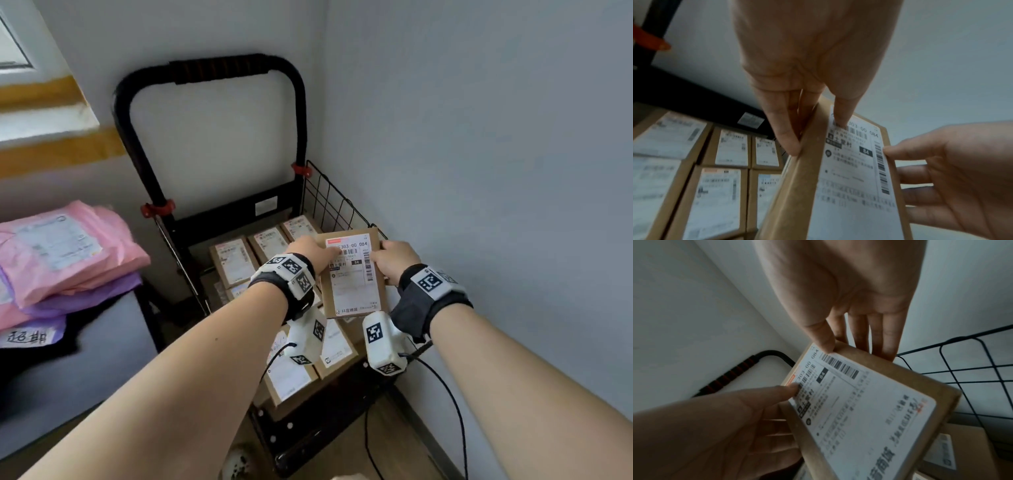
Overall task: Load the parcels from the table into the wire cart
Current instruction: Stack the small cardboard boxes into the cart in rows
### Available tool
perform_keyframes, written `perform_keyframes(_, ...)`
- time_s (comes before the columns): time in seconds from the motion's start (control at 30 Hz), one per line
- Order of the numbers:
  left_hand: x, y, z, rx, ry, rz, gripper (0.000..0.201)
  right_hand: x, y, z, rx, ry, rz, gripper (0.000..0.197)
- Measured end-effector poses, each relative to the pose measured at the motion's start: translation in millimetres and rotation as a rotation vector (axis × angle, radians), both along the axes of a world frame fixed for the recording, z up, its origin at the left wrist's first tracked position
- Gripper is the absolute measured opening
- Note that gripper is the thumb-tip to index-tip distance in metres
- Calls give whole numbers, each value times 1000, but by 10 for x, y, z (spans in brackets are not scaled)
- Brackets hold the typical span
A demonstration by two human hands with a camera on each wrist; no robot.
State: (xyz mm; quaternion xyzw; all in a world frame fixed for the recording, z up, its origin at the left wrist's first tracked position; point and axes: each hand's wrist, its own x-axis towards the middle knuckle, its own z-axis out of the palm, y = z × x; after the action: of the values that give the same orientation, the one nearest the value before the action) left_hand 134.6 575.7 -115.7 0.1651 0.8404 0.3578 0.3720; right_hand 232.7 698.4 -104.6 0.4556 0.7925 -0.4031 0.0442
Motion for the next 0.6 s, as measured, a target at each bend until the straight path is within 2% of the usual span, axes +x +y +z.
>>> perform_keyframes(0.13,-24,389,-391,-46,-53,88,42,-130,436,-397,-41,-99,42,22)
perform_keyframes(0.27,-17,642,-761,-159,-123,176,41,-280,847,-908,-111,-231,153,26)
perform_keyframes(0.43,84,904,-1201,-253,-209,252,32,-329,1037,-1113,-125,-414,299,27)
perform_keyframes(0.6,171,967,-1574,-308,-310,340,34,-365,1114,-1499,-142,-535,408,31)
